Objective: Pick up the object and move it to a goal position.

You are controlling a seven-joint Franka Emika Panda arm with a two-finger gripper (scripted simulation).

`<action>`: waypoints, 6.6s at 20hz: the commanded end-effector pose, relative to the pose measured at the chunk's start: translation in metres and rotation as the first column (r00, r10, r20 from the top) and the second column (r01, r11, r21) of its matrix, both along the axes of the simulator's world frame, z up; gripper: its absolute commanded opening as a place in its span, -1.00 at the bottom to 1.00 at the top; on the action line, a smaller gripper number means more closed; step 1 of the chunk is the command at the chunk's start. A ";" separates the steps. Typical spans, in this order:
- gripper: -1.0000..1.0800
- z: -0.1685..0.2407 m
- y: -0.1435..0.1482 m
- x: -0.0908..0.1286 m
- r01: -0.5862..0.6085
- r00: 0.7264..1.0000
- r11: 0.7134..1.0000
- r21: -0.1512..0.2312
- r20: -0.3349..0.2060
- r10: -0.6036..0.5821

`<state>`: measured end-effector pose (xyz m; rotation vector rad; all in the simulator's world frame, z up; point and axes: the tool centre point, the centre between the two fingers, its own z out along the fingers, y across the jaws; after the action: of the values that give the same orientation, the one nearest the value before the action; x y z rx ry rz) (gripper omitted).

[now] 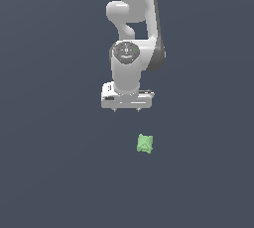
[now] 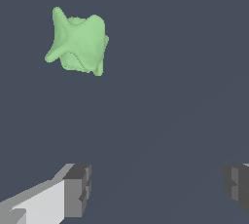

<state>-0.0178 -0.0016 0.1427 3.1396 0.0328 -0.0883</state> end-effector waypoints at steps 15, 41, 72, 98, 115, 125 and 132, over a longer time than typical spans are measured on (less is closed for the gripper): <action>0.92 -0.004 0.035 0.000 -0.045 0.999 0.999 0.025 -0.010 0.045; 0.92 -0.046 0.076 0.099 0.171 0.984 0.985 0.003 0.048 -0.171; -1.00 -0.102 0.082 0.110 0.198 0.979 0.980 0.001 0.056 -0.198; -1.00 -0.060 0.044 0.077 0.198 0.979 0.980 0.001 0.056 -0.198; -1.00 0.057 -0.063 -0.013 0.199 0.978 0.980 0.004 0.056 -0.199; -1.00 0.140 -0.137 -0.072 0.199 0.978 0.980 0.005 0.056 -0.199; -1.00 0.191 -0.183 -0.107 0.199 0.978 0.980 0.004 0.056 -0.199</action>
<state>-0.1173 -0.1753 0.3237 3.1321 -0.2838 0.0012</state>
